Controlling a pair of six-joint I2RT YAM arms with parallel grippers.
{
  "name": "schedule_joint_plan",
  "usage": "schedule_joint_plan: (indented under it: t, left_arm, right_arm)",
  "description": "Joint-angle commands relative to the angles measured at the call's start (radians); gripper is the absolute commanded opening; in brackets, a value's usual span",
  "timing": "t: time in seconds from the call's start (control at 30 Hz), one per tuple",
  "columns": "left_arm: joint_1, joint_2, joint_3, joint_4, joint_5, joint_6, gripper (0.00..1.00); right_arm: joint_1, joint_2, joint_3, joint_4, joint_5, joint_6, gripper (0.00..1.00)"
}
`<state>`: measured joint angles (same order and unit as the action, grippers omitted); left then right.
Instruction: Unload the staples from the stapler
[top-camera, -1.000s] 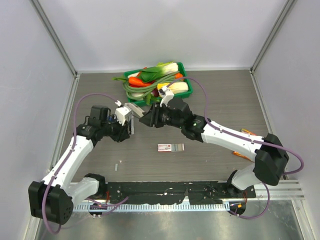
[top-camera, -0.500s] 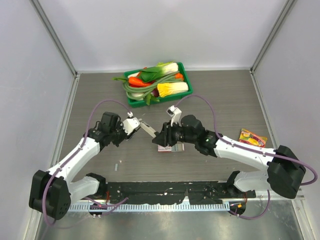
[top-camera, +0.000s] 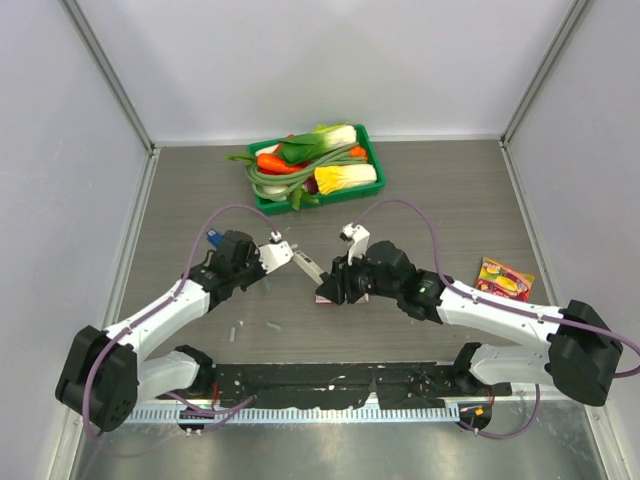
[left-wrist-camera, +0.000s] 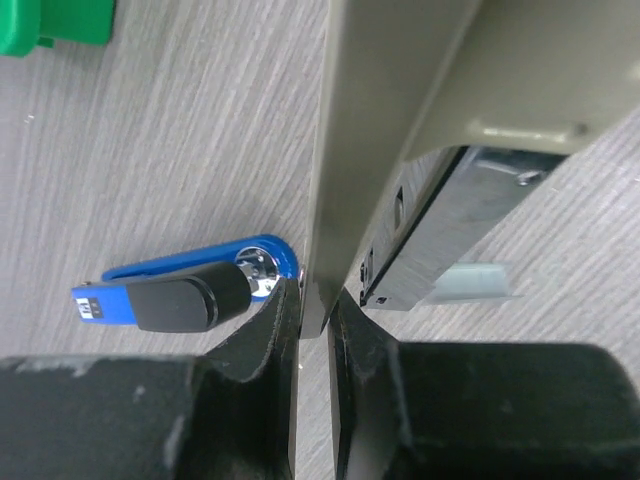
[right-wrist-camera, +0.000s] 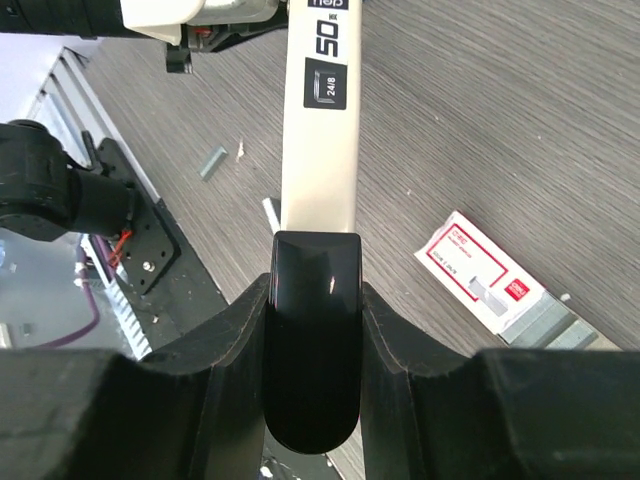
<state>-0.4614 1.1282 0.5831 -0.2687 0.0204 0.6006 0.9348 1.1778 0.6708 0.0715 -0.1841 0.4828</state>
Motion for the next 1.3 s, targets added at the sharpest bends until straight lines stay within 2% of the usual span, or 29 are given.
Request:
schedule_joint_plan:
  t: [0.0,0.17,0.3,0.4,0.5,0.63,0.8,1.13,1.27]
  left_arm:
    - [-0.045,0.016,-0.035,0.238,-0.209,0.069,0.11]
    - [-0.071,0.03,-0.066,0.35,-0.315,0.2,0.09]
    - [-0.074,0.035,-0.023,0.274,-0.278,0.151,0.09]
    - [-0.072,0.031,0.033,0.163,-0.216,0.045,0.12]
    - [-0.072,0.028,0.098,0.062,-0.145,-0.06,0.19]
    - [-0.072,0.013,0.173,-0.07,-0.027,-0.189,0.42]
    - [-0.05,-0.025,0.256,-0.223,0.114,-0.326,0.49]
    - [0.219,-0.134,0.319,-0.303,0.26,-0.412,0.5]
    - [0.395,-0.13,0.346,-0.337,0.374,-0.438,0.52]
  right_arm:
    - [0.085,-0.046,0.001,0.071,-0.111,-0.091,0.01]
    - [0.151,-0.023,-0.023,0.06,-0.04,-0.118,0.01]
    - [0.167,-0.003,-0.024,0.083,-0.011,-0.105,0.01]
    - [0.167,0.012,0.033,0.07,0.058,-0.115,0.01]
    - [0.167,0.034,0.134,0.036,0.173,-0.148,0.01]
    - [0.157,0.111,0.323,0.008,0.304,-0.194,0.01]
    - [0.13,0.247,0.473,-0.003,0.318,-0.246,0.01]
    - [0.085,0.451,0.622,-0.015,0.238,-0.352,0.01]
    - [0.082,0.539,0.665,-0.026,0.241,-0.398,0.01]
